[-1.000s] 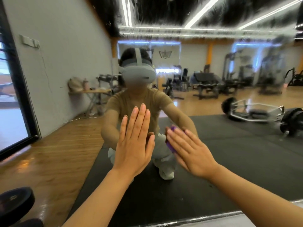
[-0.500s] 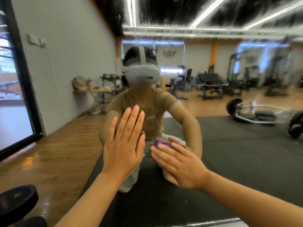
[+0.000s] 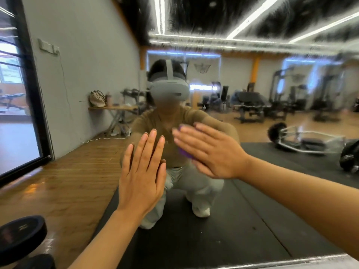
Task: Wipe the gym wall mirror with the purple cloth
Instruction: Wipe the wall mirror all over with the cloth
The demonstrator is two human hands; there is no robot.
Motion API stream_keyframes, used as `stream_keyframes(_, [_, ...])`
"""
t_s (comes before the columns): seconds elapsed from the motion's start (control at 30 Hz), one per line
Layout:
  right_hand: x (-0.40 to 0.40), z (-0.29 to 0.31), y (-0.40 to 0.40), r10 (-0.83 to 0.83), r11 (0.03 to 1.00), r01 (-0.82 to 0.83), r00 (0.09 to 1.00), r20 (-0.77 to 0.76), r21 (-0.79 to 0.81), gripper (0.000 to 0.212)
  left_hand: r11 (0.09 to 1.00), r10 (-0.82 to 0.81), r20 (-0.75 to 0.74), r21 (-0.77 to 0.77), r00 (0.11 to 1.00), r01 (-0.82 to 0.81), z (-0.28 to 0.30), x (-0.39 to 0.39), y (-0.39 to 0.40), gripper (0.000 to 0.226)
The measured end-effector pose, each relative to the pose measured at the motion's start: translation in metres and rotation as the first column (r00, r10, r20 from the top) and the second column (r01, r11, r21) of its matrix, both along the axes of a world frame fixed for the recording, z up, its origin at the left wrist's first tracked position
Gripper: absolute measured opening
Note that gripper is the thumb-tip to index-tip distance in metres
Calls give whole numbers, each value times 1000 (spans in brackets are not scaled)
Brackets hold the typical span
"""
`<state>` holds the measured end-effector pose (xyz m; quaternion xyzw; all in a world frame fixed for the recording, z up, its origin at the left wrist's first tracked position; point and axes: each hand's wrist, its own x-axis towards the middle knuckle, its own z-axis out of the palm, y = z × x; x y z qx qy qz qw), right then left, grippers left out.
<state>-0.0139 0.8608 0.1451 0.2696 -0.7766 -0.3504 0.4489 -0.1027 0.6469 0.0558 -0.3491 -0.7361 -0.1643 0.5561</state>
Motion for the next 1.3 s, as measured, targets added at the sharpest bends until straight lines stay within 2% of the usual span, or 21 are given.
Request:
stream_keyframes(0.13, [-11, 16, -23, -32, 958, -34, 974, -224, -286, 58, 998, 15, 14, 53, 1000, -15, 5, -6, -15, 62])
stream_keyframes(0.2, [-15, -8, -31, -30, 941, -46, 975, -218, -336, 59, 997, 34, 18, 68, 999, -35, 8, -10, -24, 63])
stream_keyframes(0.23, [-17, -26, -32, -22, 962, -27, 985, -173, -273, 60, 997, 40, 20, 70, 999, -42, 9, -12, -28, 64])
stream_keyframes(0.3, [-17, -66, -30, -45, 999, 43, 998, -46, -30, 64, 997, 53, 25, 60, 998, -54, 8, -17, -36, 64])
stream_keyframes(0.37, [-16, -95, -27, -102, 987, 98, 994, 27, 124, 68, 997, 65, 31, 48, 997, -67, 4, -20, -42, 64])
stream_keyframes(0.47, [-15, -101, -25, -115, 982, 106, 992, 45, 159, 67, 996, 85, 20, 16, 996, -86, 0, -24, -49, 64])
stream_keyframes(0.63, [-20, -57, -24, -60, 960, 26, 992, 115, 279, 66, 996, 78, 2, -31, 997, -78, -2, -28, -58, 65])
stream_keyframes(0.73, [-28, -1, -43, 32, 998, -32, 999, -4, 59, 59, 998, 52, -11, -33, 999, -53, -1, -28, -61, 64])
stream_keyframes(0.83, [-37, 46, -67, 24, 989, -47, 986, -164, -139, 57, 999, 42, 9, 10, 999, -42, -2, -29, -67, 64])
stream_keyframes(0.93, [-46, 50, -84, -7, 951, -74, 966, -260, -301, 59, 997, 64, 68, 44, 996, -67, -6, -34, -80, 66])
stream_keyframes(1.0, [-50, 32, -91, -10, 936, -80, 968, -252, -342, 61, 997, 71, 59, 9, 996, -72, -12, -39, -89, 65])
stream_keyframes(1.07, [-52, 4, -94, 25, 962, -66, 988, -155, -266, 61, 997, 76, 38, -28, 996, -75, -17, -42, -96, 65])
stream_keyframes(1.13, [-49, -33, -92, 32, 993, -37, 999, -41, -108, 60, 997, 74, 35, -39, 997, -73, -22, -44, -99, 65])
stream_keyframes(1.23, [-42, -90, -85, -63, 991, 51, 994, 90, 122, 60, 998, 62, 38, -31, 997, -60, -24, -45, -99, 65])
stream_keyframes(1.3, [-41, -110, -77, -115, 967, 83, 986, 124, 240, 62, 997, 66, 37, -44, 997, -64, -25, -44, -99, 65])
